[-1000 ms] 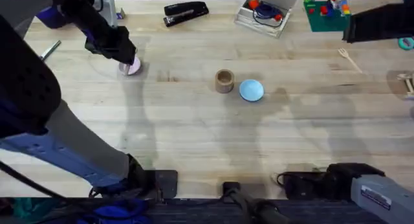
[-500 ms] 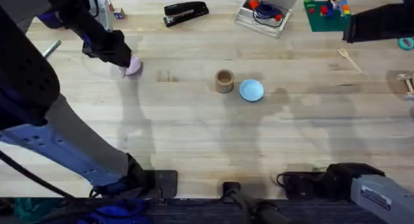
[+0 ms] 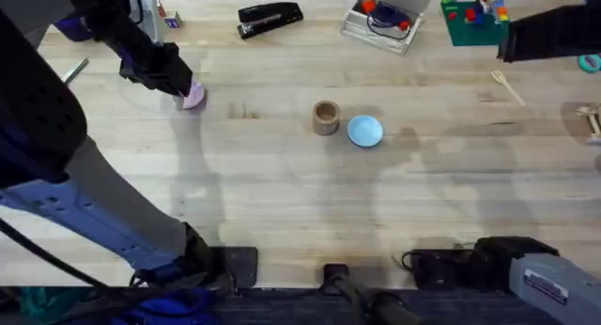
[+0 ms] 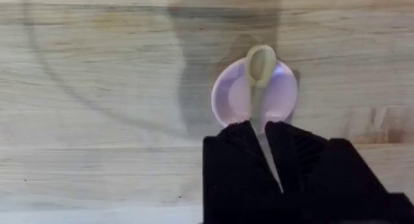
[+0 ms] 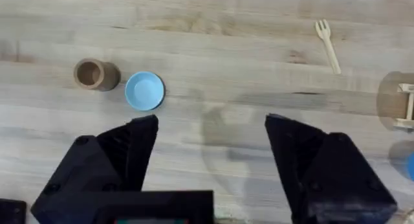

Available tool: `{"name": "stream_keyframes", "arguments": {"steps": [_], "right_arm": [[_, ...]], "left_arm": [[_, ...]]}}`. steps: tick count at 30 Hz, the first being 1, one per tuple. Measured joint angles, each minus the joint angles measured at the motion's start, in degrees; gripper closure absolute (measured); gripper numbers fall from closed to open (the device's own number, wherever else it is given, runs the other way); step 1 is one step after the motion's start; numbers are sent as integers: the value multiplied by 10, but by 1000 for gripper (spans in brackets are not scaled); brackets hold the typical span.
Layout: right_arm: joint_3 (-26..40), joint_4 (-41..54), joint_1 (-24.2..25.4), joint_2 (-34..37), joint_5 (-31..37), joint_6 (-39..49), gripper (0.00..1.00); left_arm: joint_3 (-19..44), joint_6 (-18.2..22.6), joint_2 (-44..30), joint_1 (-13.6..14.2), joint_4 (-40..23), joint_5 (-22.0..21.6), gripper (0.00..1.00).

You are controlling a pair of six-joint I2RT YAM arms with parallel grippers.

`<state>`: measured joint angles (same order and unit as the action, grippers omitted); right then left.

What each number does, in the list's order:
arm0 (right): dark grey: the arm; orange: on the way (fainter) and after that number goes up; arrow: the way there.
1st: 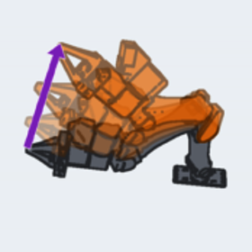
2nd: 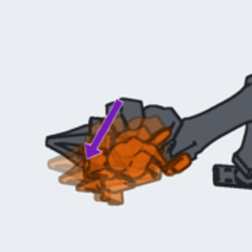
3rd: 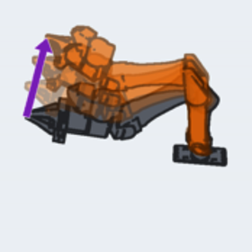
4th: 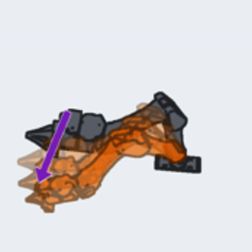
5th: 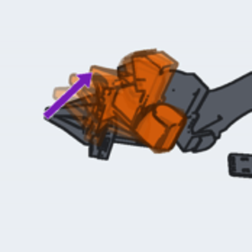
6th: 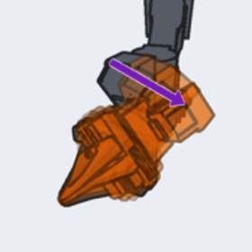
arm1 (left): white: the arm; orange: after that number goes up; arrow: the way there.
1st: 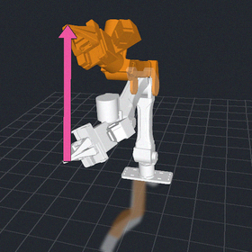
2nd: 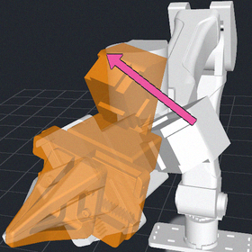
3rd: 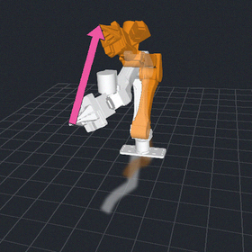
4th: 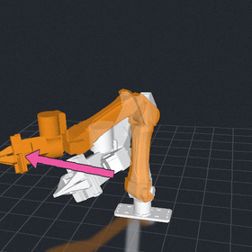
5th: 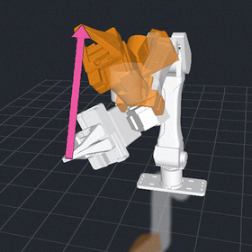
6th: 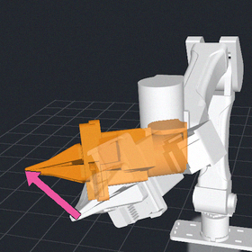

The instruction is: Pick up a utensil and set it on the pink plate, then put the other utensil in the container.

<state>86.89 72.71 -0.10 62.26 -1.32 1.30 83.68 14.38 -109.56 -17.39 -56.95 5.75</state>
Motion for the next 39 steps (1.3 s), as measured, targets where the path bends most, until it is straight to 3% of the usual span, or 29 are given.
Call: {"name": "stream_keyframes", "arguments": {"steps": [2, 5, 17, 26, 32, 35, 39], "right_arm": [[0, 0, 0, 0, 0, 0, 5], [0, 0, 0, 0, 0, 0, 5], [0, 0, 0, 0, 0, 0, 5], [0, 0, 0, 0, 0, 0, 5], [0, 0, 0, 0, 0, 0, 5], [0, 0, 0, 0, 0, 0, 6], [0, 0, 0, 0, 0, 0, 6]], "left_arm": [[0, 0, 0, 0, 0, 0, 855], [0, -1, 0, 0, 0, 0, 760], [0, -2, 0, 0, -2, 1, 690], [8, -3, 0, 14, -24, 17, 410], [56, -4, 0, 35, -48, 20, 203], [82, -5, 0, 45, -65, 21, 26], [109, -6, 0, 61, -83, 22, 9]]}}
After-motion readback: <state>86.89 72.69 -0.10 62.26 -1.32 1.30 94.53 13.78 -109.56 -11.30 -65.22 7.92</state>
